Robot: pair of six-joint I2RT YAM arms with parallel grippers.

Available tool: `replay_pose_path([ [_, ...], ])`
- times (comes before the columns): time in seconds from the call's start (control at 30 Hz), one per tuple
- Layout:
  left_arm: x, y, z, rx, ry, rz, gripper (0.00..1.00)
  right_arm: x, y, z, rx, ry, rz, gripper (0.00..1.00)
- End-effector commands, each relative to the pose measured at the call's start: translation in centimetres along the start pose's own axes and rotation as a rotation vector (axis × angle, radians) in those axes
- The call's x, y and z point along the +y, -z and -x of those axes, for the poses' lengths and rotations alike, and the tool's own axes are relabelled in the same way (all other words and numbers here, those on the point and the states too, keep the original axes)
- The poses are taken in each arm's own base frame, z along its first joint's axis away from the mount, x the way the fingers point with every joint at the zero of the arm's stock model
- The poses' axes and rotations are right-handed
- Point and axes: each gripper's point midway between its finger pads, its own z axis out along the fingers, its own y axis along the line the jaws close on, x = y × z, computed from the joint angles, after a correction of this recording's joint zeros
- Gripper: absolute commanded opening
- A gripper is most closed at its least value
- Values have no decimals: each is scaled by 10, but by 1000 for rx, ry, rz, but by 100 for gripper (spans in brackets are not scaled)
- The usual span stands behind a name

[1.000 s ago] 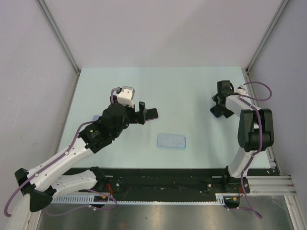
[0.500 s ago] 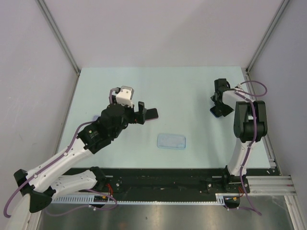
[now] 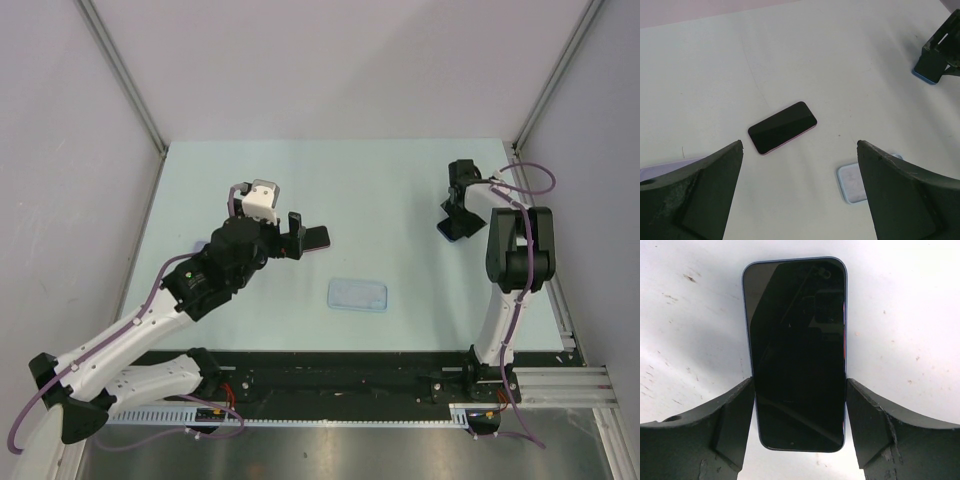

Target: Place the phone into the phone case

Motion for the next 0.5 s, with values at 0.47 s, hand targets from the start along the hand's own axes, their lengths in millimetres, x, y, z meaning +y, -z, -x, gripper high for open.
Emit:
replay_pose_path([
  [0.47,-30,-19,-54,251,154,-97,90,-6,20,-17,114,291,71,60],
])
